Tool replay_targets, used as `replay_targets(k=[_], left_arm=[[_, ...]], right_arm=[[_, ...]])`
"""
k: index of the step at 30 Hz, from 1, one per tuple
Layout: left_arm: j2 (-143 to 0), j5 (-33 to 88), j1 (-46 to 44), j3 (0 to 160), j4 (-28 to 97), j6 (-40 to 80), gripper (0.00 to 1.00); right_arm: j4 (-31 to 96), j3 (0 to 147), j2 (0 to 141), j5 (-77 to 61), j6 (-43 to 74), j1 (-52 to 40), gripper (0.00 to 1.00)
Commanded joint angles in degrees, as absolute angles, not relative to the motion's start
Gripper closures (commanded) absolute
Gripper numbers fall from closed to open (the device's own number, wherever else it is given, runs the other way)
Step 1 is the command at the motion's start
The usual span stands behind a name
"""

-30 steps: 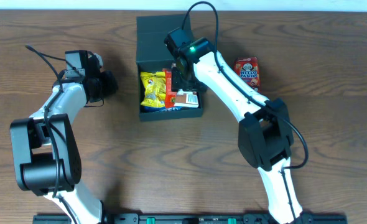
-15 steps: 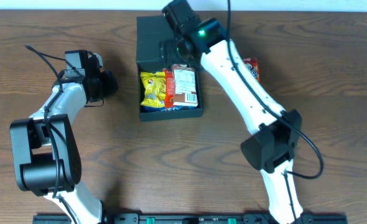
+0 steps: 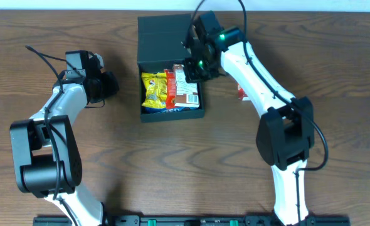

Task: Pack container
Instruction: 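Open the right gripper and withdraw it toward the Hello Panda box, then lower the right gripper onto the red Hello Panda box and grasp it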

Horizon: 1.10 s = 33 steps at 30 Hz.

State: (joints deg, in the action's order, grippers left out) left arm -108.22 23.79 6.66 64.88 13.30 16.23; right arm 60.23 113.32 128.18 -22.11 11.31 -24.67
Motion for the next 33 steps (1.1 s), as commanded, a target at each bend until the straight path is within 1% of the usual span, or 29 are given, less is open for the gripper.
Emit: replay_targets(k=[1, 6, 11, 16, 19, 20, 21, 23, 24, 25, 27, 28, 33], left_arm=[[-107.0, 23.6, 6.9, 66.3, 13.5, 15.2, 0.94], [-107.0, 23.6, 6.9, 66.3, 13.5, 15.2, 0.94], [-107.0, 23.6, 6.9, 66.3, 13.5, 15.2, 0.94], [-107.0, 23.6, 6.9, 66.3, 13.5, 15.2, 0.94], [-107.0, 23.6, 6.9, 66.3, 13.5, 15.2, 0.94], [-107.0, 23.6, 6.9, 66.3, 13.5, 15.2, 0.94], [-107.0, 23.6, 6.9, 66.3, 13.5, 15.2, 0.94], [-107.0, 23.6, 6.9, 66.3, 13.5, 15.2, 0.94], [-107.0, 23.6, 6.9, 66.3, 13.5, 15.2, 0.94], [-107.0, 23.6, 6.9, 66.3, 13.5, 15.2, 0.94], [-107.0, 23.6, 6.9, 66.3, 13.5, 15.2, 0.94], [-107.0, 23.6, 6.9, 66.3, 13.5, 15.2, 0.94], [-107.0, 23.6, 6.8, 66.3, 13.5, 15.2, 0.94]], right_arm=[[57.5, 108.4, 128.7, -27.7, 9.3, -24.6, 0.99], [55.3, 103.9, 128.8, -27.1, 9.1, -25.1, 0.99], [55.3, 104.6, 128.9, -26.4, 9.1, -24.2, 0.99], [61.2, 113.3, 127.3, -26.3, 6.3, -22.1, 0.99], [63.6, 119.8, 125.6, -20.3, 5.8, -20.6, 0.98], [64.1, 121.6, 124.9, -16.2, 5.9, -20.0, 0.95], [64.2, 122.6, 124.3, -12.1, 5.9, -19.3, 0.87], [64.6, 123.0, 123.8, -4.6, 5.9, -17.6, 0.61], [65.4, 122.8, 124.0, -1.7, 5.7, -16.8, 0.39], [66.2, 122.4, 124.5, 0.4, 5.5, -16.1, 0.28], [68.4, 121.0, 126.1, 4.1, 5.5, -14.5, 0.12], [69.4, 120.2, 127.0, 4.6, 5.5, -13.7, 0.01], [70.7, 116.8, 129.7, 6.2, 5.5, -11.3, 0.01]])
